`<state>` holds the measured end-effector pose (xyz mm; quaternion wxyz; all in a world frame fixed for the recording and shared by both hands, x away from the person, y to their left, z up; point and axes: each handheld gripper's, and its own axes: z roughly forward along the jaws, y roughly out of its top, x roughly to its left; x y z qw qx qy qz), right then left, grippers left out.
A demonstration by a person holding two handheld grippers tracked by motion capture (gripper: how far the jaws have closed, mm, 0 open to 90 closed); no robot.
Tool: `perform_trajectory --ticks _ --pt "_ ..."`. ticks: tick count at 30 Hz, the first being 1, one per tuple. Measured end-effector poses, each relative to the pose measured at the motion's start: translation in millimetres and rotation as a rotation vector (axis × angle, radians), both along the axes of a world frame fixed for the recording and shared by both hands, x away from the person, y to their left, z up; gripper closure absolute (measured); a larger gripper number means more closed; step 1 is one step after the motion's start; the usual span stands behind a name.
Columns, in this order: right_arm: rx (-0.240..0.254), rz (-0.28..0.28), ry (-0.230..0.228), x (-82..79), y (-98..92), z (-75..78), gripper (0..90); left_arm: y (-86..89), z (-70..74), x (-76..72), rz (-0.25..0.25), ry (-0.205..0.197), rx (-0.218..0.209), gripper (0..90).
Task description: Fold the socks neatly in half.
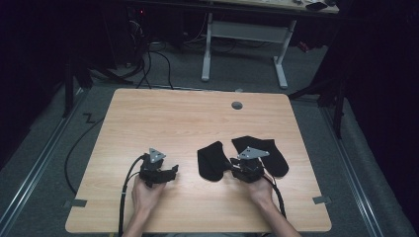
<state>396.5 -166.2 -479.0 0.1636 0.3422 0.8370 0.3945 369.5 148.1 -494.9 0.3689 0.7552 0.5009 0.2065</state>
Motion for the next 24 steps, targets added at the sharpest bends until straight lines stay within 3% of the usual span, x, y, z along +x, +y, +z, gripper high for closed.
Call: perform_trajectory --ticks 1,2,7,11,15,17,19,24 --pt "-0.019 0.009 -0.007 -0.2 2.0 -2.4 67.0 -13.4 3.1 1.7 -0.025 -0.003 0.001 26.8" --pt "-0.019 0.009 -0.007 -0.2 2.0 -2.4 67.0 -13.4 3.1 1.7 -0.025 -0.003 0.001 26.4" --pt "-0.045 0.000 0.034 6.8 4.6 -13.8 62.5 -48.3 5.5 12.8 -0.070 0.010 0.008 25.8" --pt "-0.046 -0.005 0.049 9.4 5.0 -18.8 62.8 -66.7 2.7 22.4 -0.055 0.018 0.049 25.8" --pt "-0.060 0.001 0.046 9.2 5.0 -19.2 65.2 -73.1 -4.6 27.6 -0.032 0.027 0.083 27.7" --pt "-0.067 0.003 0.041 9.2 4.7 -19.8 68.4 -74.1 -7.6 30.7 -0.024 0.034 0.067 27.0" --pt "-0.099 0.000 0.023 6.6 4.8 -20.5 73.7 -77.1 -7.6 31.3 -0.013 0.021 0.084 28.6" --pt "-0.125 0.019 0.033 6.4 5.6 -18.2 78.7 -76.7 -8.2 31.5 -0.015 0.026 0.075 28.7"
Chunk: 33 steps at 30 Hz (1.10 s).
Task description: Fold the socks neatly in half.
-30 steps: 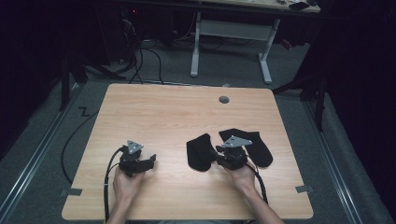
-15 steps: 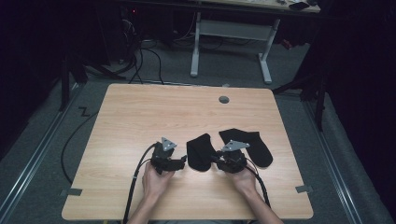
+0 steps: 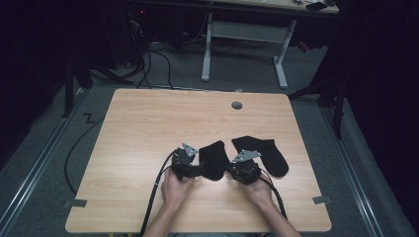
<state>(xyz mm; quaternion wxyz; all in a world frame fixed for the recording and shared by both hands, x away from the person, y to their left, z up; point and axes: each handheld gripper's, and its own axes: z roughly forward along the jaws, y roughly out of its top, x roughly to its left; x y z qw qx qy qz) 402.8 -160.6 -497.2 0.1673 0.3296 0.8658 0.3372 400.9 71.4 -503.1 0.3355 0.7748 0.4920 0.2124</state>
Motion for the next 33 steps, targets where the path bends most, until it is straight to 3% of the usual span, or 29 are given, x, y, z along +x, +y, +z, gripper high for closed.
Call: perform_trajectory --ticks 8,11,12,21,33 --pt "-0.018 0.017 0.011 -4.3 0.2 2.1 83.2 -0.2 -0.1 -0.7 -0.001 0.000 0.005 28.1" --pt "-0.003 0.013 0.017 -6.2 -1.7 1.9 83.6 3.1 -3.2 -2.6 -0.016 -0.027 -0.010 26.9" --pt "0.024 0.003 0.027 -6.8 -4.0 1.5 83.9 3.0 -4.5 -4.5 -0.011 -0.042 -0.013 27.2" --pt "0.095 0.010 -0.015 -13.6 -6.2 10.6 84.2 3.8 -4.5 -5.4 -0.031 -0.043 -0.011 28.1" --pt "0.162 -0.012 -0.061 -10.7 -8.0 35.7 84.3 4.7 -4.5 -8.0 -0.108 -0.049 -0.014 31.9"
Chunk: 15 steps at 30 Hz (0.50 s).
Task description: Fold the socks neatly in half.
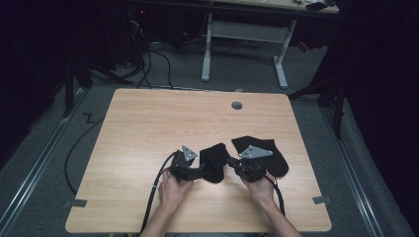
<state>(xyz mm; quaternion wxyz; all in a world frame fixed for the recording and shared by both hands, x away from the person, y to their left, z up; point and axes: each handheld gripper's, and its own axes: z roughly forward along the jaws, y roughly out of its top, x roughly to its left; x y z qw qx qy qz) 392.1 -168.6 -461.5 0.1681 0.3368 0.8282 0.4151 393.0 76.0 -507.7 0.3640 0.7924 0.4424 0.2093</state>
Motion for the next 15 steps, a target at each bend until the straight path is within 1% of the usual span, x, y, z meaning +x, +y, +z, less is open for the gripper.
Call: perform_trajectory --ticks 1,2,3,5,7,8,10,11,15 --pt "0.002 -0.009 -0.009 0.6 -0.7 5.5 84.3 -0.2 0.0 -0.3 -0.010 -0.001 0.001 31.8" --pt "0.002 -0.009 -0.009 0.6 -0.7 5.5 84.3 -0.3 0.0 -0.4 -0.014 -0.001 0.002 31.8" --pt "0.003 -0.017 -0.014 1.2 -1.0 9.7 84.3 -0.4 0.0 -0.8 -0.021 0.000 0.002 31.8" --pt "0.013 -0.026 -0.015 2.4 -1.5 13.4 84.3 -0.8 0.0 -1.5 -0.028 0.001 0.000 31.8" --pt "0.032 -0.032 -0.006 5.7 -1.8 17.1 84.3 -1.2 -0.1 -1.8 -0.033 -0.002 0.001 31.8" --pt "0.040 -0.034 -0.001 7.5 -1.6 18.6 84.3 -1.6 -0.1 -2.3 -0.044 0.000 0.000 31.8" --pt "0.042 -0.037 -0.003 9.0 -1.0 20.3 84.3 -1.8 -0.1 -2.5 -0.049 0.000 0.000 31.8" --pt "0.048 -0.043 -0.005 12.0 -0.2 23.2 84.3 -2.3 0.0 -3.2 -0.061 0.000 0.002 31.8" --pt "0.044 -0.057 -0.017 15.1 1.6 27.5 84.3 -2.9 -0.2 -3.8 -0.075 -0.001 0.000 31.8"
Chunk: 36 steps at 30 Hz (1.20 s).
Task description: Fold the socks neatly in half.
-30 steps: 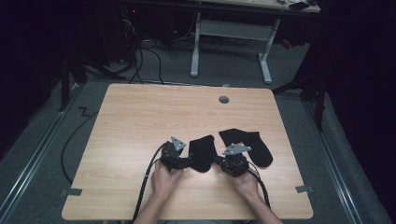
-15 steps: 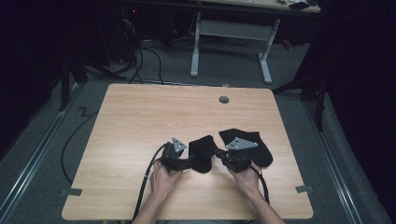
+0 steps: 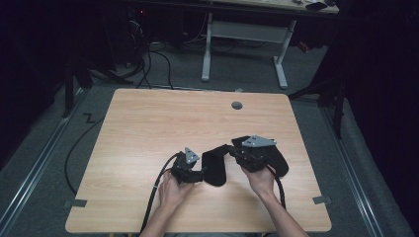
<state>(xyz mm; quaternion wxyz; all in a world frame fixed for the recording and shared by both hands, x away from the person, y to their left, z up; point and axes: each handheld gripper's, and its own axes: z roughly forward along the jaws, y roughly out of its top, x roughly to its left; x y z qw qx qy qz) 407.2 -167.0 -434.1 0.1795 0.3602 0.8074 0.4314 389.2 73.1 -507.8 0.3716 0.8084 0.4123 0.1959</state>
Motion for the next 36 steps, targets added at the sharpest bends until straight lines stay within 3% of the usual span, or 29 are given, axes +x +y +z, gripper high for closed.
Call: perform_trajectory --ticks 11,19,24,30,33,36 --pt "-0.023 -0.065 -0.022 29.5 6.5 9.5 84.0 -1.6 0.1 -2.9 -0.031 0.001 0.001 31.6" --pt "-0.087 -0.065 0.016 55.1 23.2 -6.1 83.8 -3.0 0.0 -3.6 -0.043 0.002 0.001 31.0" --pt "-0.069 -0.086 0.075 72.9 28.2 -16.1 83.7 -3.2 0.1 -4.2 -0.054 0.004 0.001 31.0" --pt "-0.078 -0.109 0.098 86.6 35.1 -24.1 82.0 -3.0 0.2 -4.2 -0.056 0.003 0.002 31.0" --pt "-0.123 -0.143 0.117 100.2 42.5 -40.3 73.4 -3.2 0.1 -4.3 -0.055 0.004 0.001 31.0" --pt "-0.136 -0.163 0.130 105.3 44.1 -46.9 68.2 -3.2 0.1 -4.3 -0.055 0.004 0.001 31.0"
